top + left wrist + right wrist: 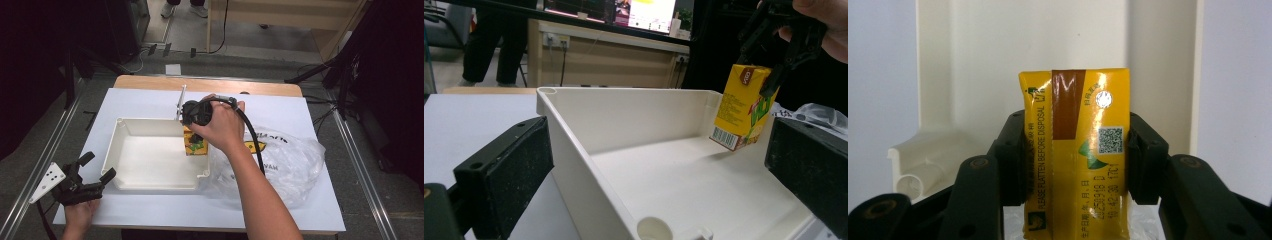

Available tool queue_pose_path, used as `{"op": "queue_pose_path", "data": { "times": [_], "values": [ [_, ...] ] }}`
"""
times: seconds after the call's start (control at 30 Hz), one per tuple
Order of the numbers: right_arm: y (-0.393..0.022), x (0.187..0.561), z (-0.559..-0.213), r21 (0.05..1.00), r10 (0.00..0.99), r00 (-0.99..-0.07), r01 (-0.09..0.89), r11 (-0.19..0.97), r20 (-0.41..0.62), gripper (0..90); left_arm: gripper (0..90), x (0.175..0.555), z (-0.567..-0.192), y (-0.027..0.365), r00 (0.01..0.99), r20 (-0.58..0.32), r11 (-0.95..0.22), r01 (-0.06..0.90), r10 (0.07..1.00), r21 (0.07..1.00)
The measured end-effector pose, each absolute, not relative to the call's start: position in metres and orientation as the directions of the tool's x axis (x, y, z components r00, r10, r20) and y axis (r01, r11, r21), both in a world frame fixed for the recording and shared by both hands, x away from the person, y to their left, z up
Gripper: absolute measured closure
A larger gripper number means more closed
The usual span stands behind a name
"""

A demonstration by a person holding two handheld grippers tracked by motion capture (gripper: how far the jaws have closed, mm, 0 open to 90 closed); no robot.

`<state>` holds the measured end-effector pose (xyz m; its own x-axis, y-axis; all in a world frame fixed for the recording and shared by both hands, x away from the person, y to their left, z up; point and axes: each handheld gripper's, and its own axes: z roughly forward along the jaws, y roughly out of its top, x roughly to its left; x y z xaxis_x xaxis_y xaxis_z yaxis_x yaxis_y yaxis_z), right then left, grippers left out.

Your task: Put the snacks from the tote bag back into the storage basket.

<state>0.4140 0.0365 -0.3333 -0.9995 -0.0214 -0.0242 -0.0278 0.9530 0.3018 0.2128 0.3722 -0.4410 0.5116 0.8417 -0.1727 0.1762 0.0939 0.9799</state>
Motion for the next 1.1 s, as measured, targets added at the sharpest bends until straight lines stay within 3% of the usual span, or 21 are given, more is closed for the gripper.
{"op": "queue_pose_path", "data": {
  "times": [1.1],
  "values": [
    [0.04,0.414,-0.356,0.276,-0.044,-0.999,-0.049,0.96,-0.026,53.8,0.0,0.213,-0.441,0.372,0.514,-0.172,0.092,0.177,0.84,0.98]
  ]
}}
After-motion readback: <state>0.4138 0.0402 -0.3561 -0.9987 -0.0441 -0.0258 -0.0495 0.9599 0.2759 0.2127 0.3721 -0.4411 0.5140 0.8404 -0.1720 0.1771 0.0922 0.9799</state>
